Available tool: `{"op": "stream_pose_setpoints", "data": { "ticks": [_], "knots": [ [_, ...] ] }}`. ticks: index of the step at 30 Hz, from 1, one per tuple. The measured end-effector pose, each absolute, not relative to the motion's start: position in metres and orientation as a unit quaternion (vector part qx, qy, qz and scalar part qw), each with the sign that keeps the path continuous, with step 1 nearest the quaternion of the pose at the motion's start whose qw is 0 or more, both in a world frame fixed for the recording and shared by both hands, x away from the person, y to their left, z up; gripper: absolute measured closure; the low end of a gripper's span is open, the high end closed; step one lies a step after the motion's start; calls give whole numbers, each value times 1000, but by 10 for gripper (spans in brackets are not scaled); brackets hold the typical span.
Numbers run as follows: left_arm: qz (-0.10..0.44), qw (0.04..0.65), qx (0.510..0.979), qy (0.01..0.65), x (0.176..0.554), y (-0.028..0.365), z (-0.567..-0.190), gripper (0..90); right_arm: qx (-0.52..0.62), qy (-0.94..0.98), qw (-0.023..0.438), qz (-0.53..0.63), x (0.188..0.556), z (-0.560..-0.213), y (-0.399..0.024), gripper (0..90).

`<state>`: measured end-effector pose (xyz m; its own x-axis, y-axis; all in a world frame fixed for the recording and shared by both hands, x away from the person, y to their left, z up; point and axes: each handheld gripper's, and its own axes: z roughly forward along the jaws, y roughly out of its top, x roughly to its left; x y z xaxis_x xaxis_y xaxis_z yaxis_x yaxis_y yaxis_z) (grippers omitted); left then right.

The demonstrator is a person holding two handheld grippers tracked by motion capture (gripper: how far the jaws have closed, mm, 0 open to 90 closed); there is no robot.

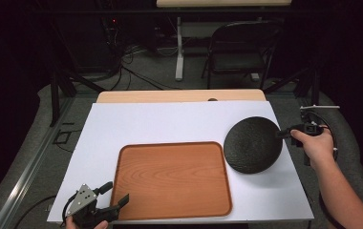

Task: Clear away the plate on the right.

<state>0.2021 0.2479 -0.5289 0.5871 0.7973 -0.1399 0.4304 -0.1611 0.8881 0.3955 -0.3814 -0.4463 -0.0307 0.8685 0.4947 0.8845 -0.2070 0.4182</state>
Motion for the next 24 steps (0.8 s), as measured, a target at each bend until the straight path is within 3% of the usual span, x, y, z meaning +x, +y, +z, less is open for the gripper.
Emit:
{"op": "stream_pose_setpoints", "data": {
  "ticks": [24],
  "knots": [
    [182, 499, 737, 417, 203, 249, -529, 230, -690, -649, 4, -320, 407, -427, -365, 870]
  ]
}}
